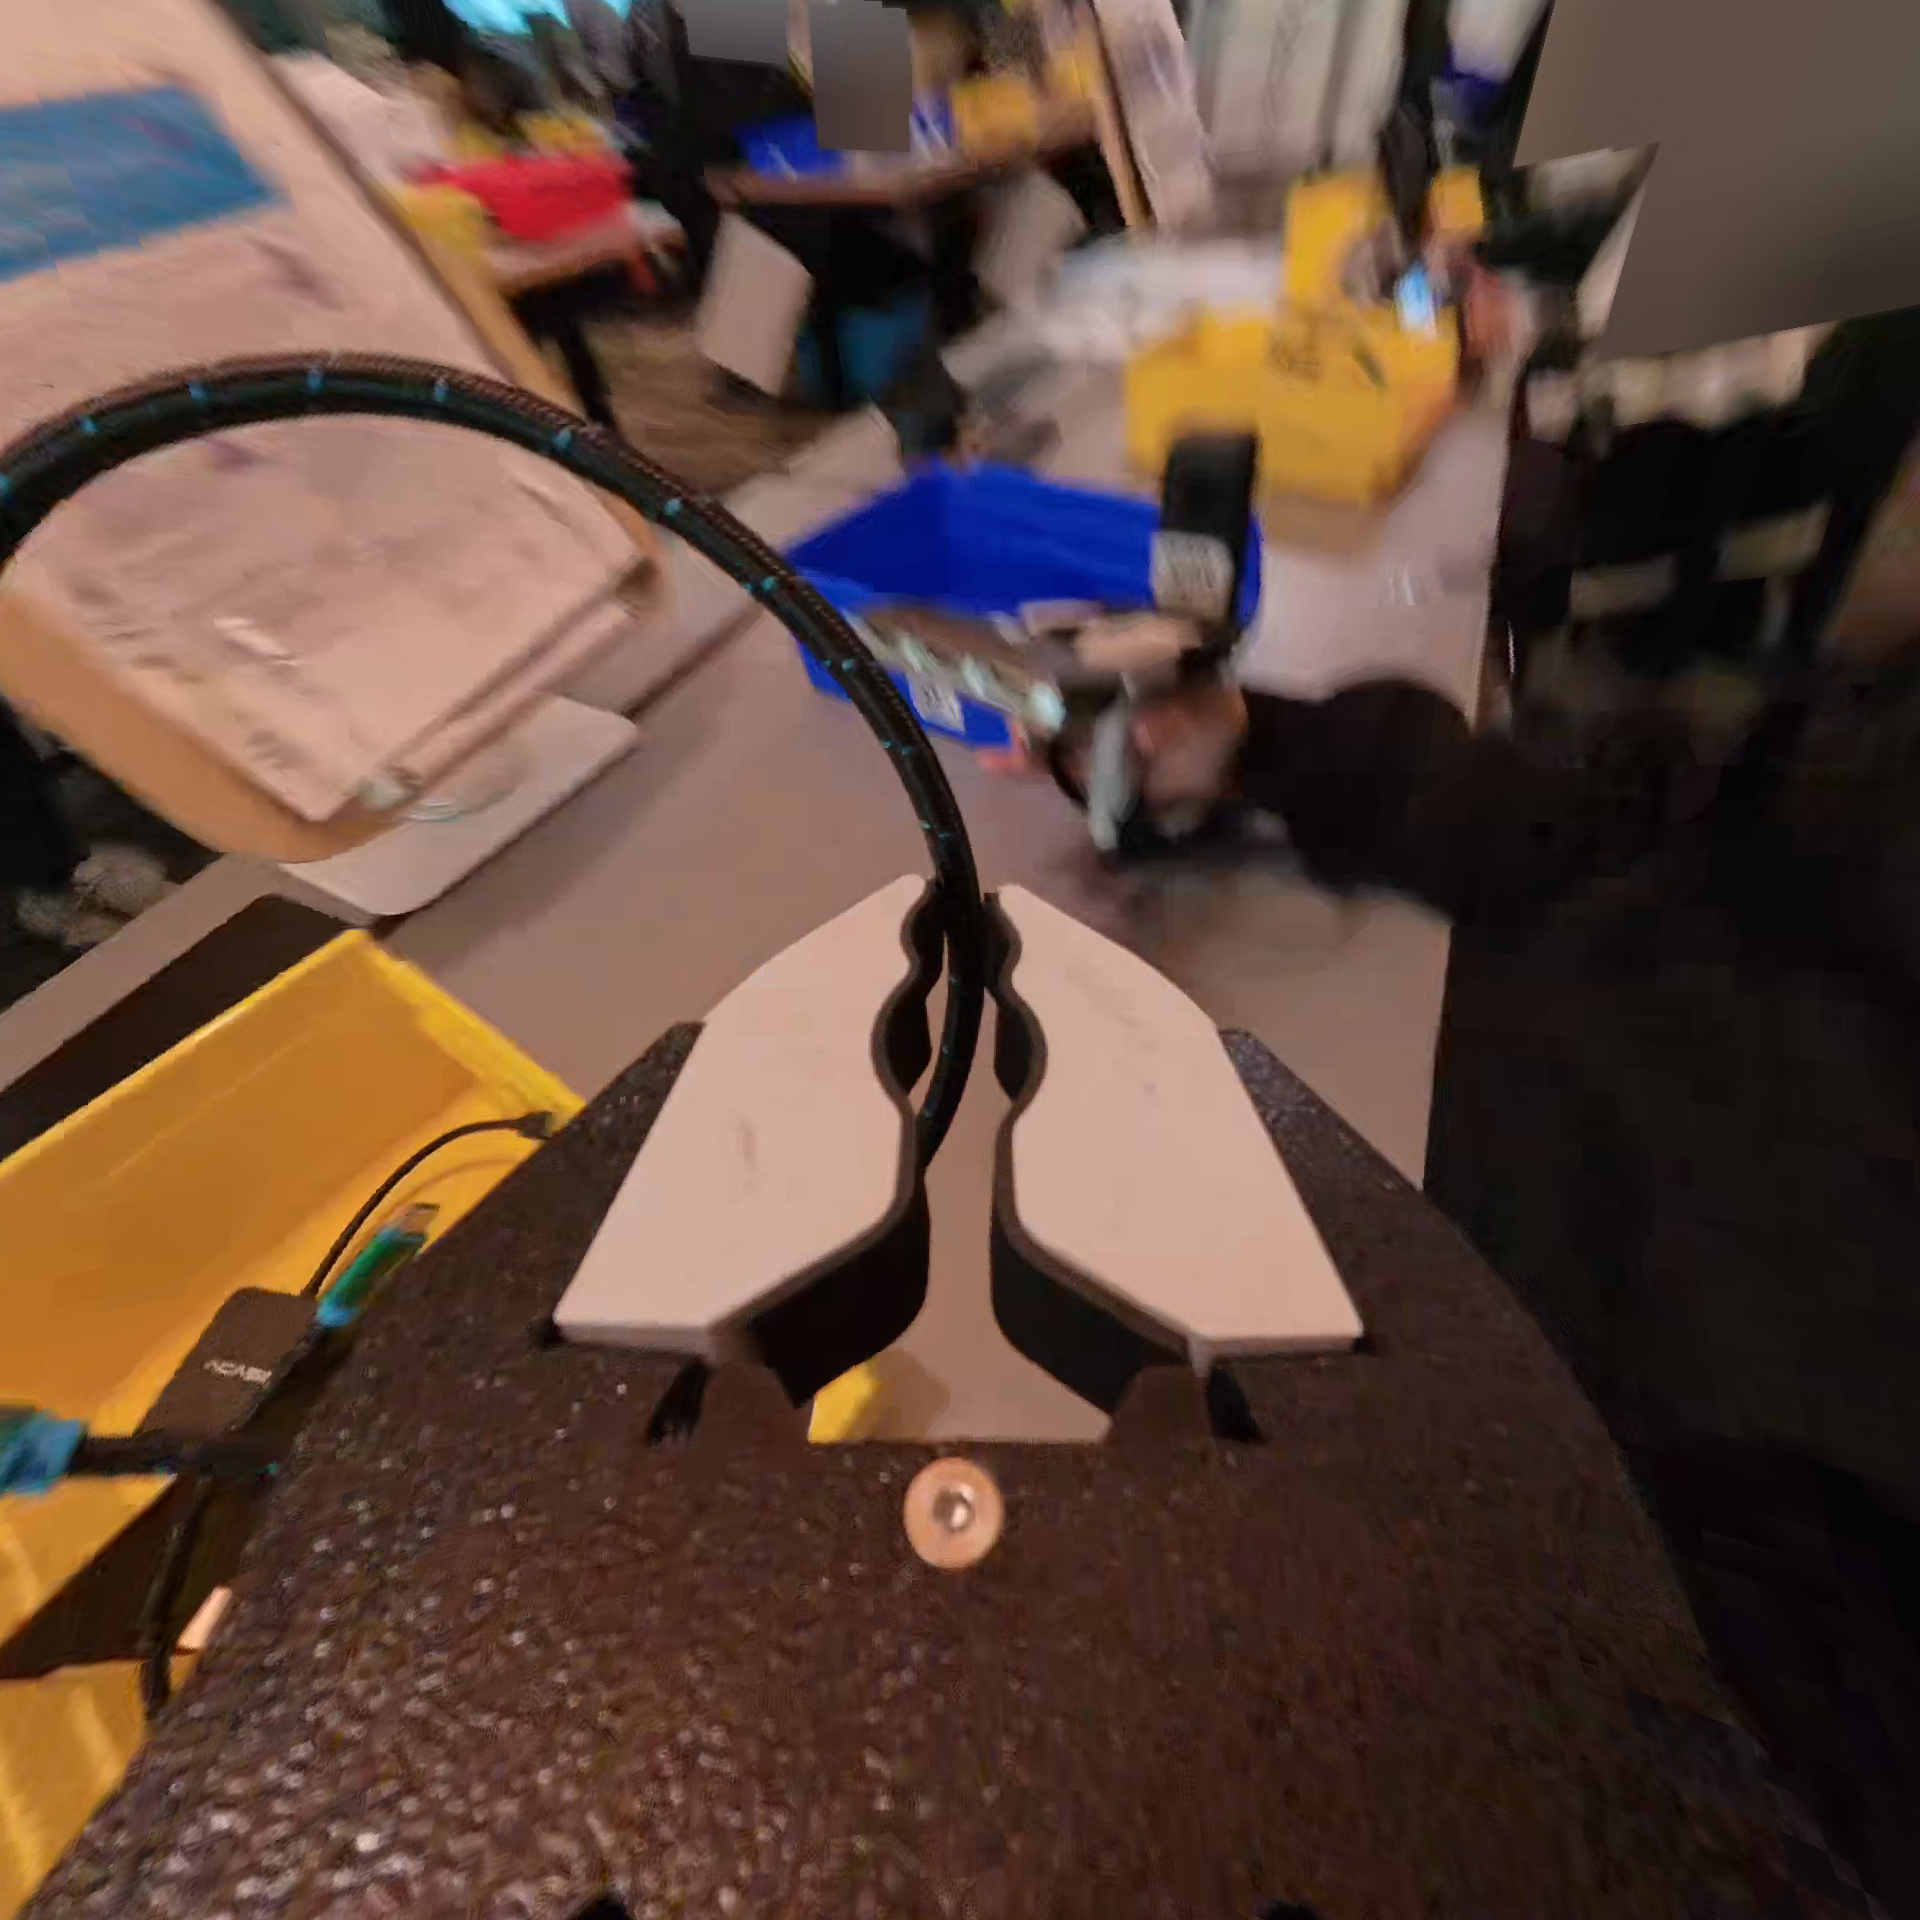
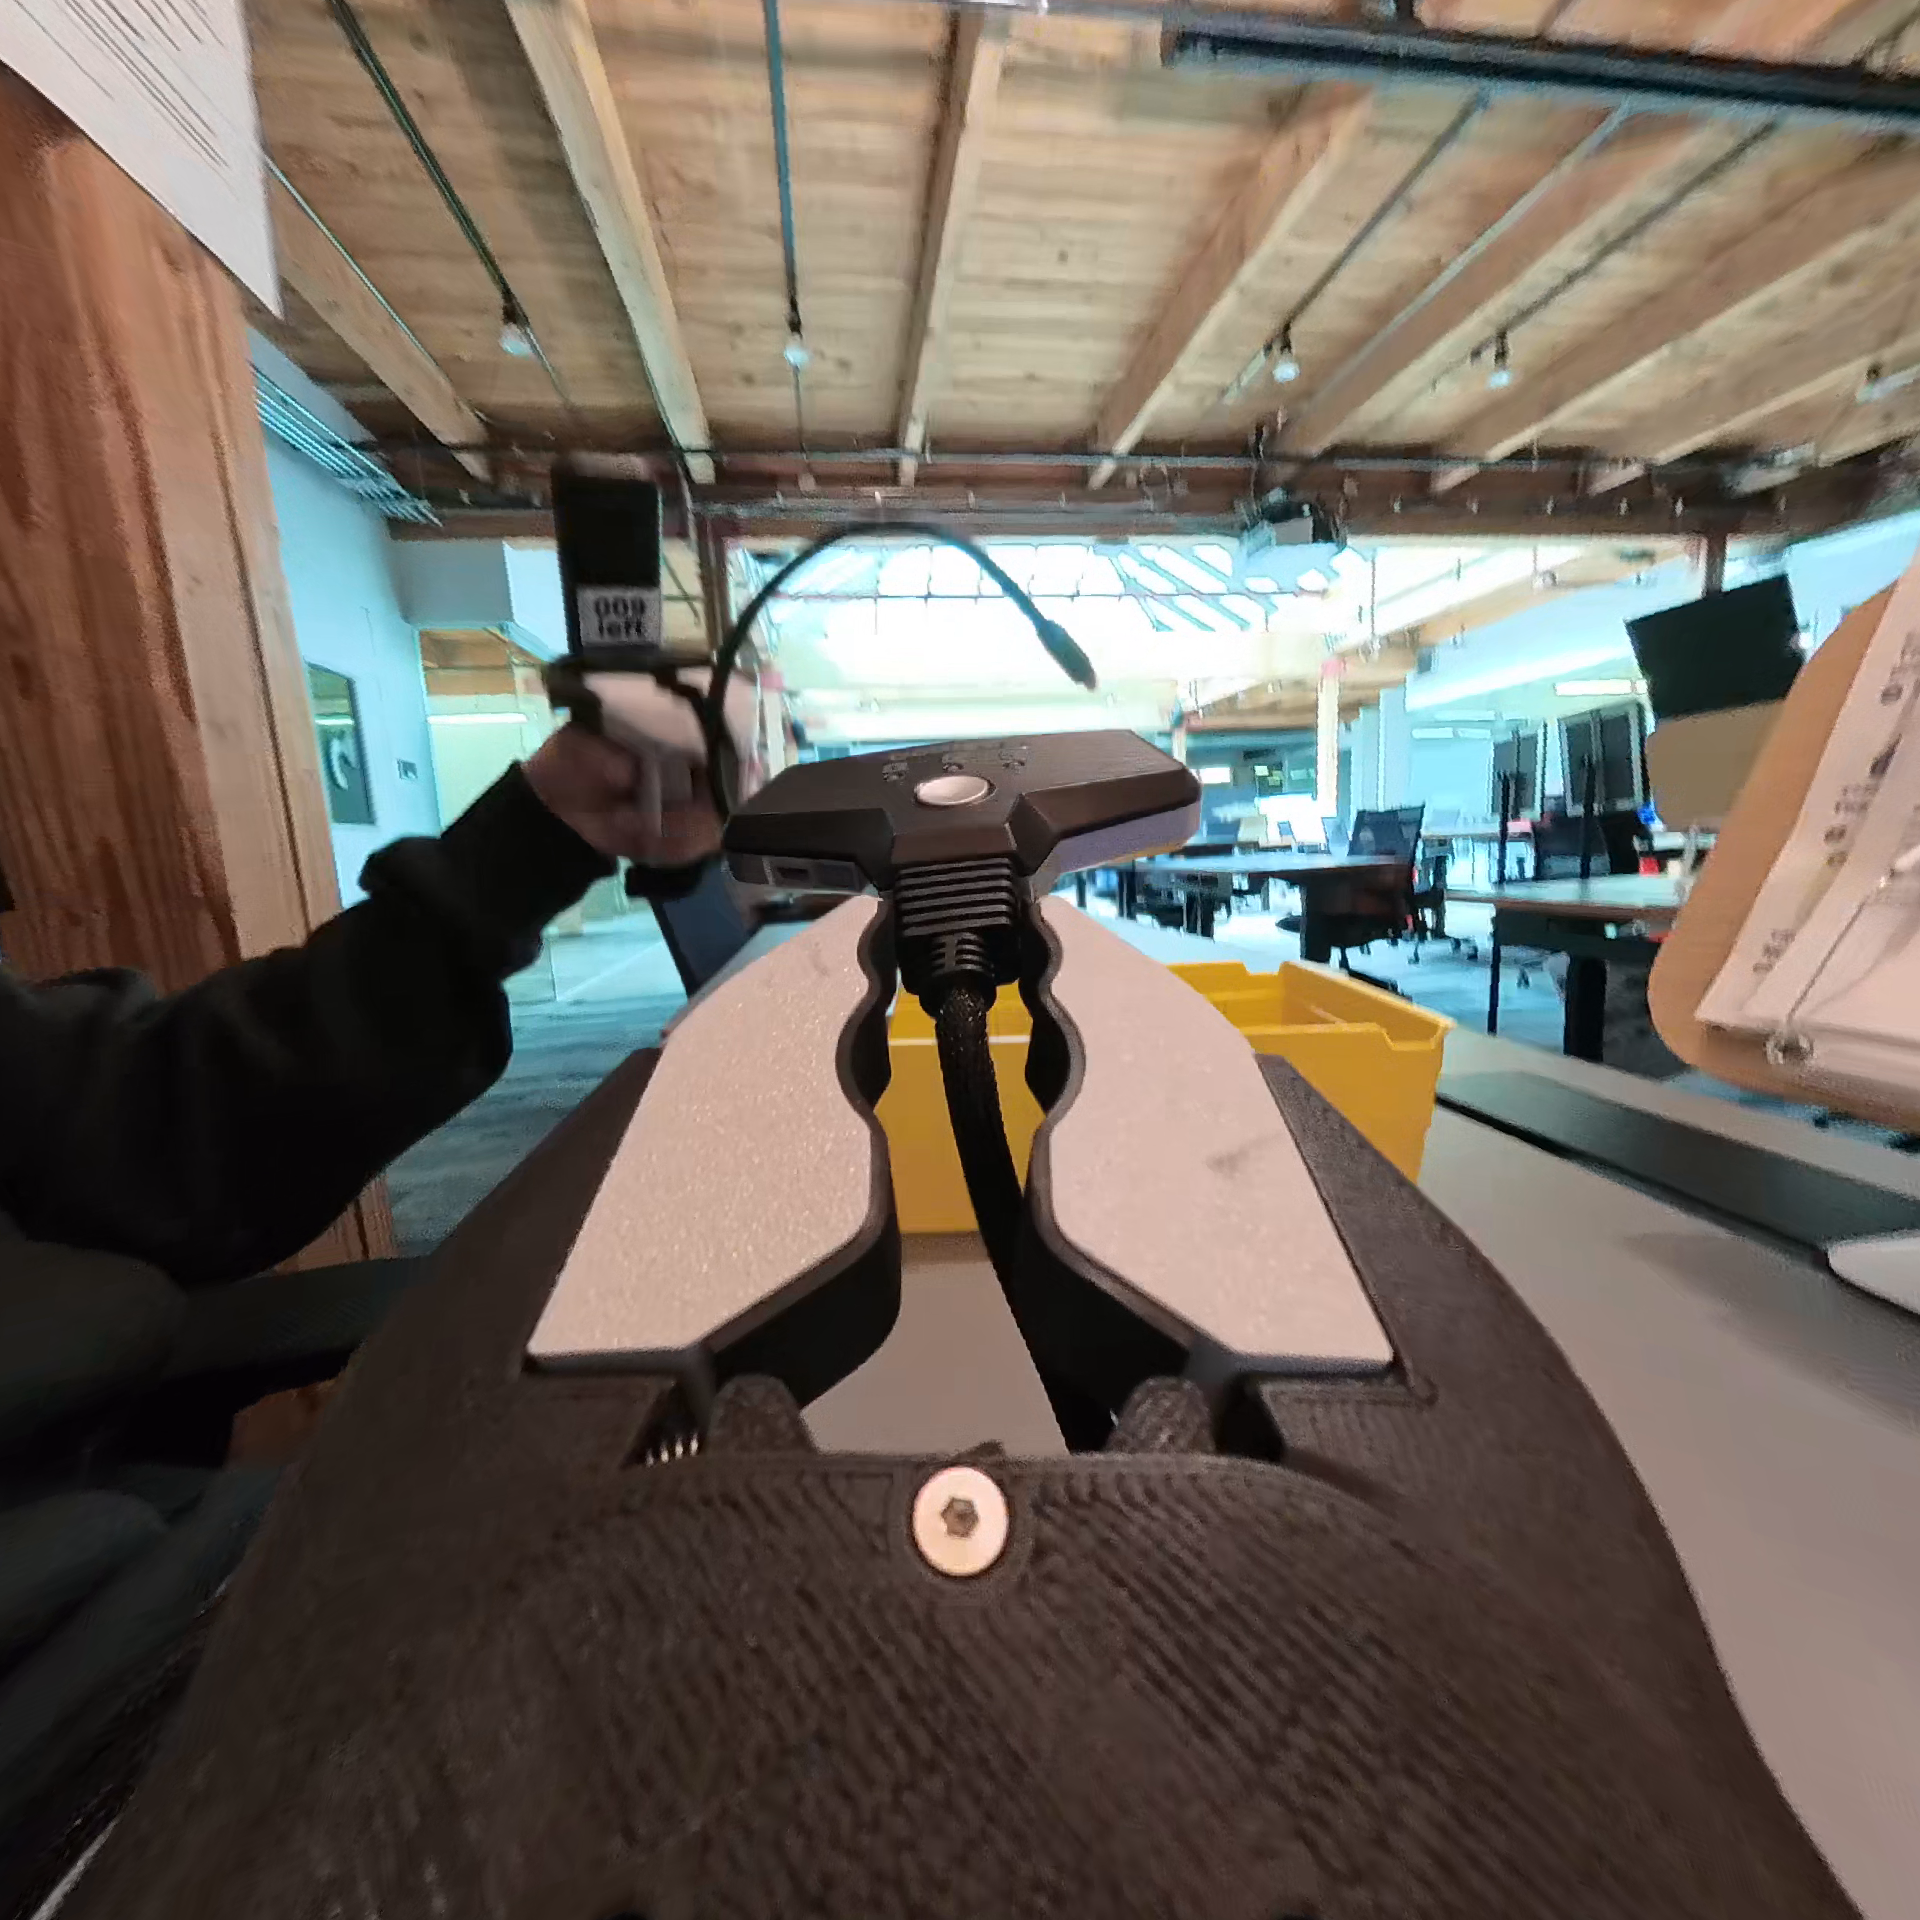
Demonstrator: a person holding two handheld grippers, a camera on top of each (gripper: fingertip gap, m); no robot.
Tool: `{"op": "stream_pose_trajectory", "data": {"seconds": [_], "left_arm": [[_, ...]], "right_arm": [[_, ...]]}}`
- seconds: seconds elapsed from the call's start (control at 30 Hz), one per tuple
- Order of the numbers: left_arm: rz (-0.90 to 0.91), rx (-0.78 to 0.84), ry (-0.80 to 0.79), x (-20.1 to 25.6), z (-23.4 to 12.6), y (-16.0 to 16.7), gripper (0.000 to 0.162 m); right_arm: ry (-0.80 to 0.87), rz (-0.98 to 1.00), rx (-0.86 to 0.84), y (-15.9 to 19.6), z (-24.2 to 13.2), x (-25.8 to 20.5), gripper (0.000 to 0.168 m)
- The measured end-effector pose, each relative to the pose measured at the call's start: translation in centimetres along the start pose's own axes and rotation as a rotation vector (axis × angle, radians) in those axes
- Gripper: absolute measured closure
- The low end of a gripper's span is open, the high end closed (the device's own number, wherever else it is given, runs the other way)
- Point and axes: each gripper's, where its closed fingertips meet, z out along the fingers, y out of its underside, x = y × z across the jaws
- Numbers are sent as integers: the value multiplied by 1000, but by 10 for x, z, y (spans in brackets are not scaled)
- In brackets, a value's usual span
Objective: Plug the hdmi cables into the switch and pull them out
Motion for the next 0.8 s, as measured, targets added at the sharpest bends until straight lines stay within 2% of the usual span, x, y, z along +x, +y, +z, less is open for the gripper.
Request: {"op": "stream_pose_trajectory", "data": {"seconds": [0.13,0.23,0.37,0.5,0.63,0.7,0.8], "left_arm": [[195,-342,15,37,39,68,156],[342,-501,35,63,58,112,156],[529,-592,101,97,77,154,155],[580,-657,193,112,81,193,156],[420,-611,350,134,75,203,152],[324,-548,366,138,74,191,134],[222,-433,321,127,77,165,116]], "right_arm": [[-55,-78,115,-24,-8,-15,146],[-55,-83,156,-32,-12,-16,146],[-37,-107,70,-16,-6,-13,146],[-34,-99,39,-9,-3,-12,146],[-25,-86,32,-8,-4,-9,146],[-24,-83,30,-7,-4,-9,146],[-29,-82,12,-3,-2,-10,146]]}}
